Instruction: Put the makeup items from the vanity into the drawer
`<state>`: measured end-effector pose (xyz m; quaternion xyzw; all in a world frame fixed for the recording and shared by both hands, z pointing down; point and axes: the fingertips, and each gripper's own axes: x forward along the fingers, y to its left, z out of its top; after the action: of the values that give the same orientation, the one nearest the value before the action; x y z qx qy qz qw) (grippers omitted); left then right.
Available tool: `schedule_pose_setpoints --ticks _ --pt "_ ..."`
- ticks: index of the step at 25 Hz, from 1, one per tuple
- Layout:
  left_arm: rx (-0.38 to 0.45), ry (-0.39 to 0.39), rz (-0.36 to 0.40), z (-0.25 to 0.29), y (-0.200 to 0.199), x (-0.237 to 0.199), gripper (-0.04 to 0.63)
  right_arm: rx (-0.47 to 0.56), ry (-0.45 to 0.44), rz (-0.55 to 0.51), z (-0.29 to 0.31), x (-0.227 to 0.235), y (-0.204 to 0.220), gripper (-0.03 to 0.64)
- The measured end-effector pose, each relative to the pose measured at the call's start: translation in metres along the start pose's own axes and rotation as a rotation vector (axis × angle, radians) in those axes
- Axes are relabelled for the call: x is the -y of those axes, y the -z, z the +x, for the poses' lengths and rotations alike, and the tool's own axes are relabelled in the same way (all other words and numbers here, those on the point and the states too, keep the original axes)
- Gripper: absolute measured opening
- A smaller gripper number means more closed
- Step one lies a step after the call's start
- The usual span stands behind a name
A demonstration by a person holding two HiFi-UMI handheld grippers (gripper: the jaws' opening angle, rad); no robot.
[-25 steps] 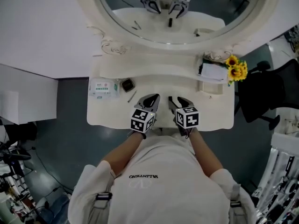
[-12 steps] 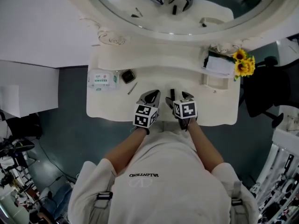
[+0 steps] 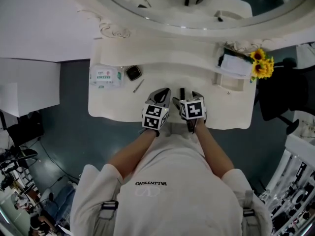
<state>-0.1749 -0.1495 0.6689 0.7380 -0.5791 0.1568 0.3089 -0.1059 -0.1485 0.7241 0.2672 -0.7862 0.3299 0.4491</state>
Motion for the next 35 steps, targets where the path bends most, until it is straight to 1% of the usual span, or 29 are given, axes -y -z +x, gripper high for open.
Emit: schedule_pose_setpoints --ticks 7,12,17,21,25,28,31,35 --pt "0.002 -0.017 -0.020 -0.003 0.004 -0.008 0.003 -0.030 0.015 0.006 0.009 -0.001 0.004 0.440" --pt "0.002 -0.015 -0.032 -0.004 0.009 -0.012 0.003 -0.034 0.040 0.003 0.013 -0.001 0.004 0.440" --pt "0.004 -0.010 -0.036 -0.004 0.013 -0.012 0.003 -0.033 0.072 -0.008 0.016 0.001 0.003 0.436" --pt "-0.001 -0.012 -0.035 -0.004 0.015 -0.012 0.003 -0.062 0.113 -0.014 0.018 0.004 0.014 0.417" --pt "-0.009 -0.016 -0.026 -0.006 0.018 -0.014 0.003 -0.061 0.144 -0.021 0.019 0.006 0.015 0.414" --pt "-0.007 -0.016 -0.021 -0.008 0.018 -0.013 0.003 -0.053 0.166 -0.021 0.020 0.009 0.015 0.372" --pt "0.001 -0.015 -0.023 -0.010 0.015 -0.013 0.003 -0.053 0.195 -0.020 0.016 0.013 0.013 0.358" --pt "-0.008 -0.020 -0.018 -0.011 0.016 -0.014 0.003 -0.043 0.193 0.001 0.016 0.015 0.012 0.308"
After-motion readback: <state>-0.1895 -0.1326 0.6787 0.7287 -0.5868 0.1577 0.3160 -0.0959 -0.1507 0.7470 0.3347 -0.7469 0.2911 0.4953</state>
